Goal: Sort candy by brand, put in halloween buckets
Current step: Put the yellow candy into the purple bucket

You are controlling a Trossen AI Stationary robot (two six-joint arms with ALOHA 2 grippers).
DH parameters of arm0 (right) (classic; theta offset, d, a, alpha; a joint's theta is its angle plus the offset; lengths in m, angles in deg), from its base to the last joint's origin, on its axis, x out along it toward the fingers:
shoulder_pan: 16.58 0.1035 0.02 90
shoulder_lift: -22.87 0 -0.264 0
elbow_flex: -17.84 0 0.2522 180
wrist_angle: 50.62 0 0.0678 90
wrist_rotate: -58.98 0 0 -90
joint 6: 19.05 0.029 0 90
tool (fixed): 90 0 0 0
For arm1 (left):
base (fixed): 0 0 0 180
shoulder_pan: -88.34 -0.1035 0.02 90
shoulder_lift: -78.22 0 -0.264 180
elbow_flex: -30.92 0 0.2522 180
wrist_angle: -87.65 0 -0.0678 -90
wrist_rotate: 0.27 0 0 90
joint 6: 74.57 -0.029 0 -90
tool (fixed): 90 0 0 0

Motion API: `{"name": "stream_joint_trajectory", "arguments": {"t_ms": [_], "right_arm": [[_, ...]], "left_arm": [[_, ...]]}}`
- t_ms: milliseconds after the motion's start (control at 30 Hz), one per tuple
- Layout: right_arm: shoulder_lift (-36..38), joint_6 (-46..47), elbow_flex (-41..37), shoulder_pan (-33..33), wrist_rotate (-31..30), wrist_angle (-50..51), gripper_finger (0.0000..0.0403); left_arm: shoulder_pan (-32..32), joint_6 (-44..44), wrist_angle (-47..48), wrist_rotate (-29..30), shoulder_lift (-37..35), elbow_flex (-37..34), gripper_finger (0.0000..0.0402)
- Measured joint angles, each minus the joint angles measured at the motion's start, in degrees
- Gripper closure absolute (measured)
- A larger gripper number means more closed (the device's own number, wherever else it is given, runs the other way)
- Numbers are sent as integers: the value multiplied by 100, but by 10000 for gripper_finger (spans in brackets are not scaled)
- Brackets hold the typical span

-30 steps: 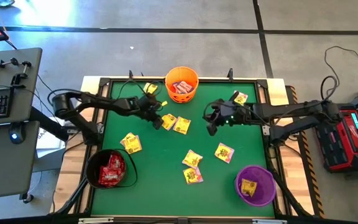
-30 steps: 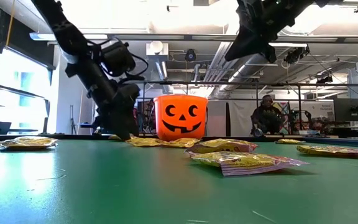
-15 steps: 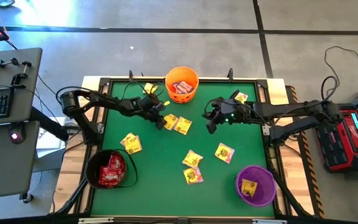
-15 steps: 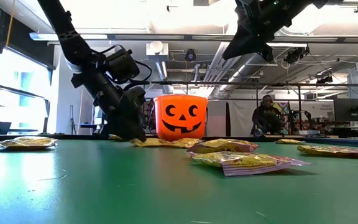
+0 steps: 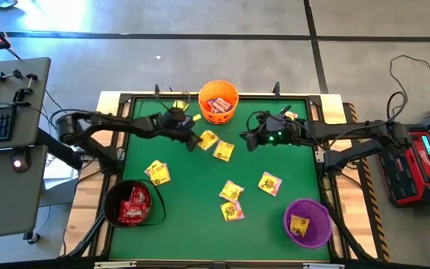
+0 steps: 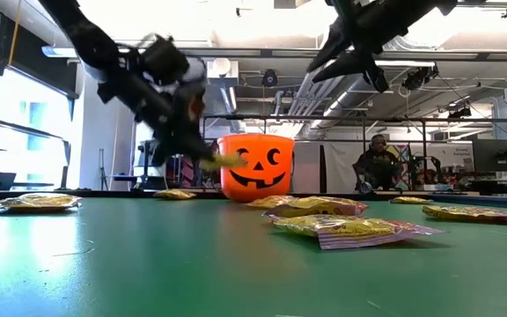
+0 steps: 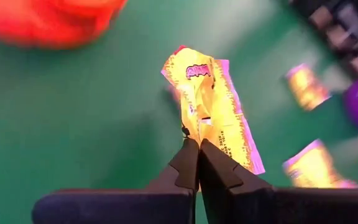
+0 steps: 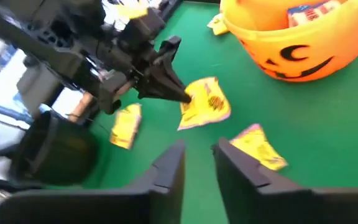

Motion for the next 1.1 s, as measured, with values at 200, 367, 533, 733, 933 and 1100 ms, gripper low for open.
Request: {"name": "stream_joint_trajectory", "arguments": {"t_ms": [200,367,533,733,933,1100], "right_arm": [[0,598,0,-66,357,-836,237],[0,783,0,-63,286,-1626,195],[-17,764,2,-63,-129,-1846,190],[-338,204,2,-63,-163,-2778,190],[-542,-136,4,-61,-629,-3585,190],[-542,-587,4,-70,-833,-3690,211]], "left_arm": [[31,-111,-975,31,-844,7,401],[139,-38,-1588,360,-1245,9,401],[277,268,-1895,537,-1304,103,401],[549,-119,-1698,726,-1177,773,401],[644,-511,-1057,1010,-1031,1258,401],[701,-544,-1119,979,-990,1328,401]]}}
